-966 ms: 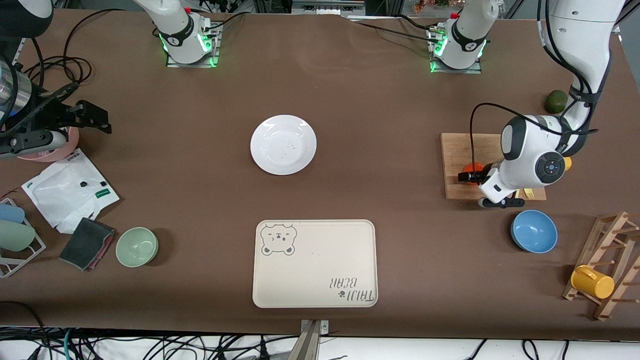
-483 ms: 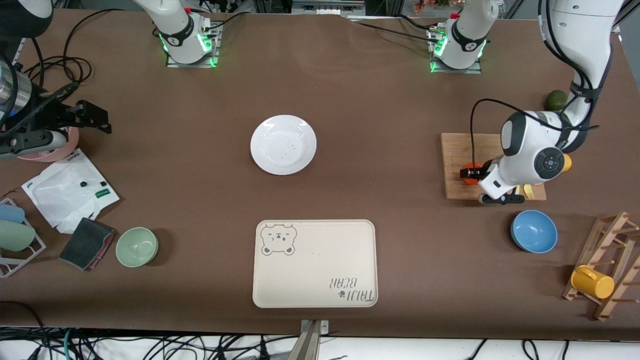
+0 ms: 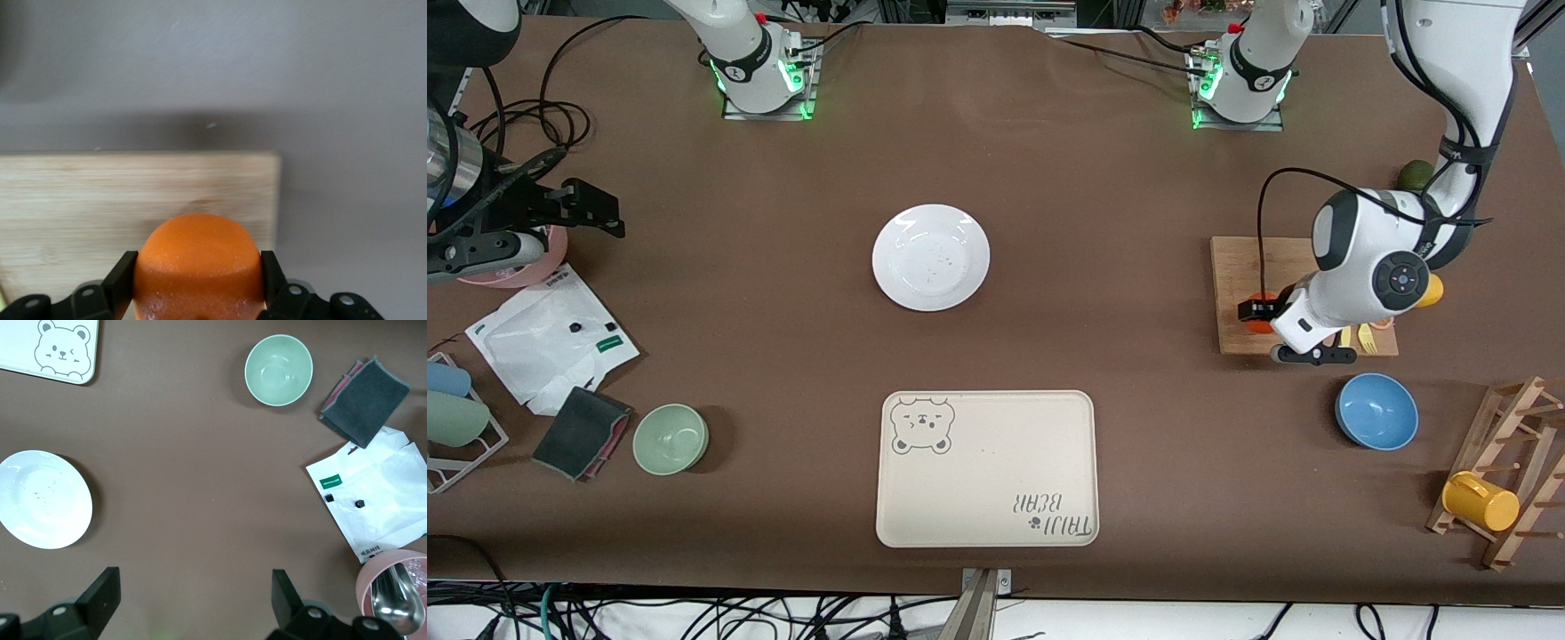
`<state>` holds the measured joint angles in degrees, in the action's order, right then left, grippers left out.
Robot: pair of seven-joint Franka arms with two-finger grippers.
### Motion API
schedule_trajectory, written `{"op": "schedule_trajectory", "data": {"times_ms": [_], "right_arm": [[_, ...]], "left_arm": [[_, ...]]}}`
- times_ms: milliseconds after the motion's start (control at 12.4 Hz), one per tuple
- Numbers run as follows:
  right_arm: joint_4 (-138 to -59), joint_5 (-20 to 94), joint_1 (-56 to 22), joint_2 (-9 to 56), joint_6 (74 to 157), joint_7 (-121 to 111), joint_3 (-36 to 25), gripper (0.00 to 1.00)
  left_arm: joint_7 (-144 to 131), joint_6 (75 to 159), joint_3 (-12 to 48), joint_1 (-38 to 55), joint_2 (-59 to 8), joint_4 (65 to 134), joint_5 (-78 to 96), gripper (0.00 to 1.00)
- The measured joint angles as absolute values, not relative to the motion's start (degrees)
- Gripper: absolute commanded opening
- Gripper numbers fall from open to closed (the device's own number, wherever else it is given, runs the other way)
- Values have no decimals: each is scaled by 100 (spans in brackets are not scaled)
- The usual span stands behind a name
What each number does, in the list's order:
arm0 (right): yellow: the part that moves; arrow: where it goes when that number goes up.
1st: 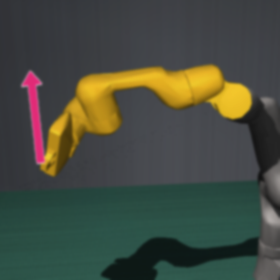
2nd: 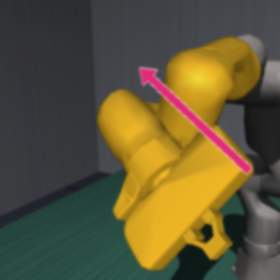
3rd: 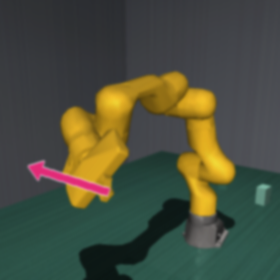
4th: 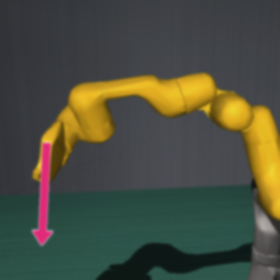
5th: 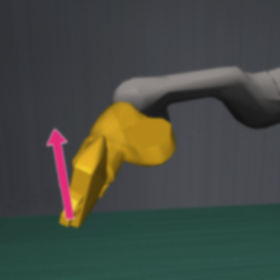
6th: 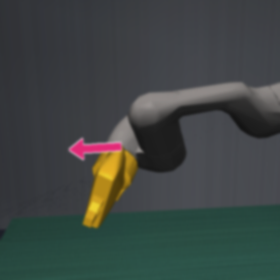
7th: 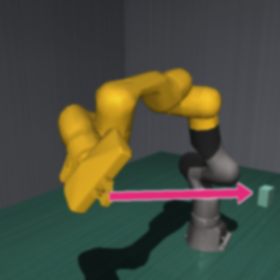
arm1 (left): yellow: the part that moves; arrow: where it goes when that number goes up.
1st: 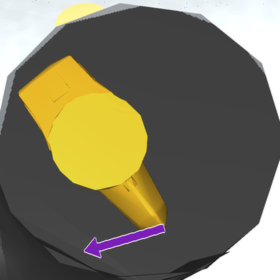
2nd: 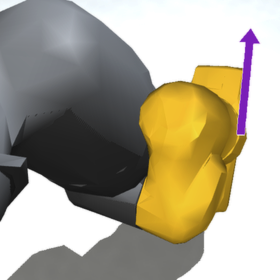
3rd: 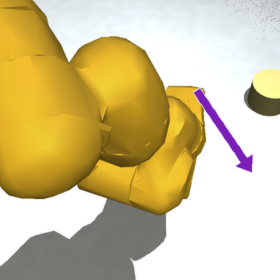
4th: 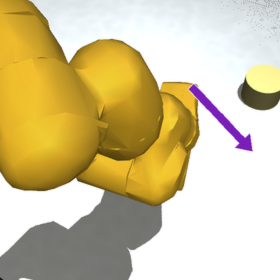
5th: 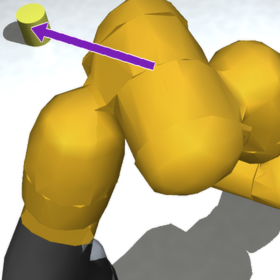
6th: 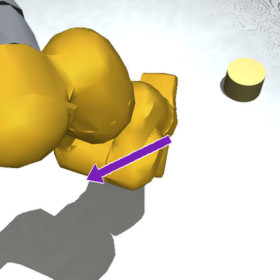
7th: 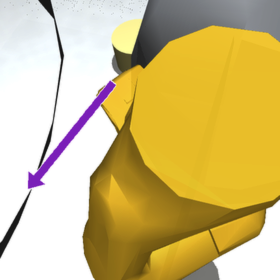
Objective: Place orange and plate with both arms
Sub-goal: 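Lower the left gripper and close it on the orange, then carry the orange with the left gripper over the white plate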
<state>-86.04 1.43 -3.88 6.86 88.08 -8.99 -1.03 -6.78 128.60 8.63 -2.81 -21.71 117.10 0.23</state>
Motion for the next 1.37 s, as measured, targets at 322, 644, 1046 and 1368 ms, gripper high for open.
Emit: {"op": "schedule_trajectory", "data": {"times_ms": [322, 644, 1046, 1368], "right_arm": [[-8604, 143, -387, 686, 8808, -899, -103, 100], [-8604, 143, -387, 686, 8808, -899, -104, 100], [-8604, 143, -387, 686, 8808, -899, -104, 100], [-8604, 143, -387, 686, 8808, -899, -106, 100]], "left_arm": [[-2545, 12788, 1808, -157, -2126, 11089, 23, 28], [-4496, 12748, 2193, 596, -2716, 9922, 26, 28], [-6107, 12829, 2126, 1988, -4012, 8516, 21, 25], [-7003, 13705, 2105, 2723, -4377, 8294, 21, 26]]}}
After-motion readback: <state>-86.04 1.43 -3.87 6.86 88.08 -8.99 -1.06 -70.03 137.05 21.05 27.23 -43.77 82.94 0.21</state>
